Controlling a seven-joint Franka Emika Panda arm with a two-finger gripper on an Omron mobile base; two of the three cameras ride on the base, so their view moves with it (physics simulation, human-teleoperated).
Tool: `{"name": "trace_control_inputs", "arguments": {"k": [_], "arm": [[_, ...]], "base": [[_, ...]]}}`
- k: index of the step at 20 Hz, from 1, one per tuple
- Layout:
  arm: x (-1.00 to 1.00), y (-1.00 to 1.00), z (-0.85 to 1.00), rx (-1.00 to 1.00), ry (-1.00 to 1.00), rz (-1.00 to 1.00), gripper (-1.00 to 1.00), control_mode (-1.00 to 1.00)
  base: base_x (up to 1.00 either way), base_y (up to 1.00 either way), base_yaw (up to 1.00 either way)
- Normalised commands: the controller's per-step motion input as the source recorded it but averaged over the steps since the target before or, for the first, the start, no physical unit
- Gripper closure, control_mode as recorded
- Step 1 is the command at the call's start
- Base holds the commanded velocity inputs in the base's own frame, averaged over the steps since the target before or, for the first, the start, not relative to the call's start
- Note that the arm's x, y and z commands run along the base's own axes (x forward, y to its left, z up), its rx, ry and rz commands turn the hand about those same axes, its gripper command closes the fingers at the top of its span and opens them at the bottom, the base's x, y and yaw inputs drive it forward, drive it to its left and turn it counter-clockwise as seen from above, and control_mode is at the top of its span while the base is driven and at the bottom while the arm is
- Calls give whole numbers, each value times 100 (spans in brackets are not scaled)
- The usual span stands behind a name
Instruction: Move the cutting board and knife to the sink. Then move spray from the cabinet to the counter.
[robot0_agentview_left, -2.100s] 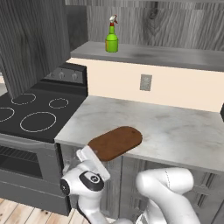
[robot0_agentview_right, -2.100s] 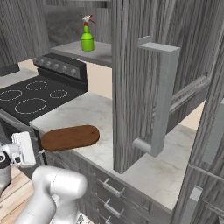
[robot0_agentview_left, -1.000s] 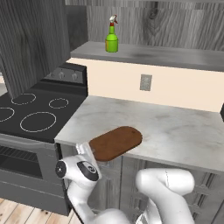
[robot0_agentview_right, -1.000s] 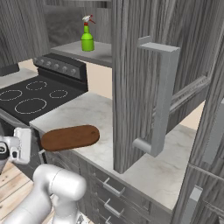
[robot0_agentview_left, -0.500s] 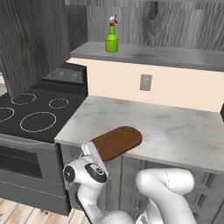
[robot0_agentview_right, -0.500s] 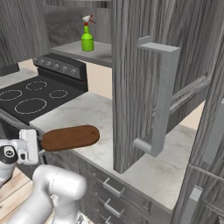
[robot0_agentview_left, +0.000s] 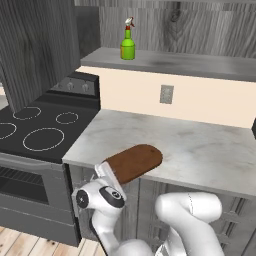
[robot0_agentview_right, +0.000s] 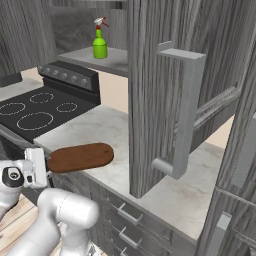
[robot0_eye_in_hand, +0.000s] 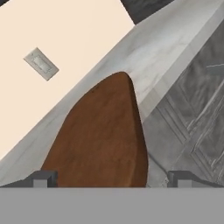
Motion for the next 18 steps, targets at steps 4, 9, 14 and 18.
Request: {"name": "trace_control_inputs", "arguments": {"k": [4, 9, 14, 18], "arm": [[0, 12, -17, 11, -3, -4, -100, -100], [0, 4, -12, 12, -2, -3, -100, -100], [0, 0, -21, 13, 0, -3, -100, -100], [0, 1, -26, 14, 0, -1, -100, -100]], "base": [[0, 0, 0], [0, 0, 0], [0, 0, 0], [0, 0, 0]]}}
